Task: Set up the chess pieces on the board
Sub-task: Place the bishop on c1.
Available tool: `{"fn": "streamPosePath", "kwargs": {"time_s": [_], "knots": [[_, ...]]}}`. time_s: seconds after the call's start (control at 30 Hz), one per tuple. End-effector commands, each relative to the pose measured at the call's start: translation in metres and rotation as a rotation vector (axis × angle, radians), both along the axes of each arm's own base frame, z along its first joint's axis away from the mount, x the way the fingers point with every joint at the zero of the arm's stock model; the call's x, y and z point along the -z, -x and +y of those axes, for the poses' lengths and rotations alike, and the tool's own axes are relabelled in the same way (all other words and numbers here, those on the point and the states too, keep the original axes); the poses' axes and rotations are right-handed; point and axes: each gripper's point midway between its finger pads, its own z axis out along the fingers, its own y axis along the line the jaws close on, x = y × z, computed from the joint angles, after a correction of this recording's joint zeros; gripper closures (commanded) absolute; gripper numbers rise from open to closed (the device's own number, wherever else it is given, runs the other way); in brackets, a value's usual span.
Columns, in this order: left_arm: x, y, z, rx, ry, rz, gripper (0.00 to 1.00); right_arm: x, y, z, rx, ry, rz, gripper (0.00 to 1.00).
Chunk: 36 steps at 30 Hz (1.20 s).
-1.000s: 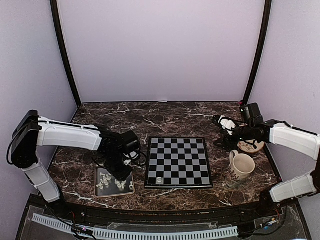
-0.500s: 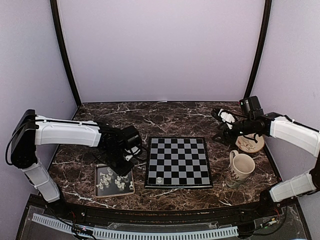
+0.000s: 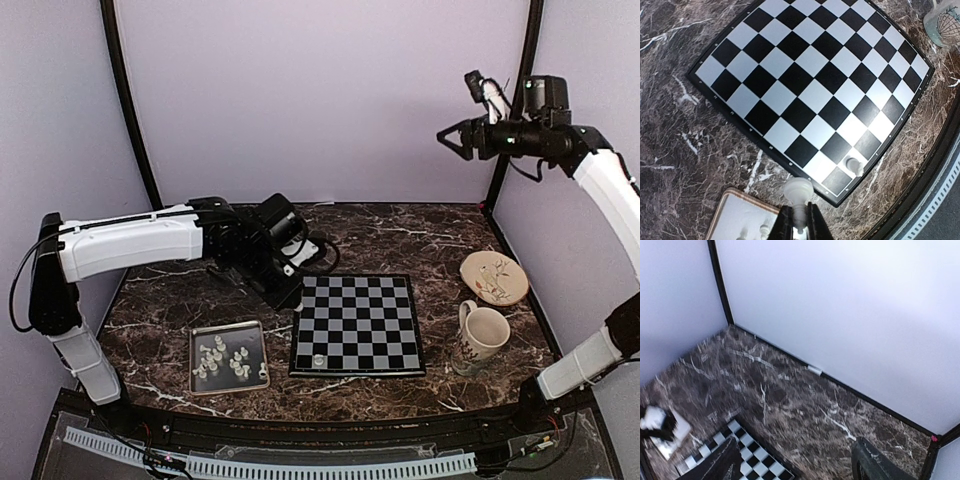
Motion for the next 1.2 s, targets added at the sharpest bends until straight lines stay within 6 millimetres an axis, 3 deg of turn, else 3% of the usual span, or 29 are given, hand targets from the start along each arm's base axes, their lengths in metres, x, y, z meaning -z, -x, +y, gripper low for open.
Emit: {"fn": "streamPosePath", "kwargs": {"time_s": [0.0,0.03,0.07,0.3,0.43,0.53,0.7,0.83,0.93,1.07,1.17], "knots": [[0.012,0.017,-0.017,0.073,-0.004,0.042,1.0,-0.082,0.004,-0.009,0.095,-0.289,0.043,0.16],[0.014,0.018,-0.017,0.075,-0.01,0.046,1.0,-0.097,0.004,-0.017,0.137,-0.331,0.016,0.04],[0.015,0.02,-0.018,0.075,-0.012,0.048,1.0,-0.11,0.002,-0.024,0.18,-0.359,0.001,0.0],[0.008,0.016,-0.02,0.056,-0.005,0.021,1.0,-0.201,0.033,-0.033,0.124,-0.495,-0.159,0.0],[0.004,0.01,-0.02,0.053,-0.014,-0.008,1.0,-0.213,0.042,-0.037,0.117,-0.503,-0.181,0.0],[0.007,0.01,-0.021,0.052,-0.022,-0.001,1.0,-0.205,0.041,-0.04,0.126,-0.509,-0.149,0.01],[0.011,0.009,-0.025,0.056,-0.013,0.002,1.0,-0.191,0.044,-0.022,0.019,-0.551,-0.061,0.0],[0.009,0.01,-0.03,0.067,-0.002,0.007,1.0,-0.182,0.044,-0.03,0.066,-0.52,-0.064,0.01],[0.005,0.009,-0.035,0.09,0.002,-0.005,1.0,-0.163,0.04,-0.035,0.108,-0.474,-0.059,0.0],[0.002,0.012,-0.044,0.153,0.019,-0.018,1.0,-0.096,0.019,-0.042,0.162,-0.337,-0.018,0.0],[0.006,0.015,-0.047,0.2,0.01,-0.021,1.0,-0.022,0.019,-0.035,0.083,-0.19,0.037,0.0]]}}
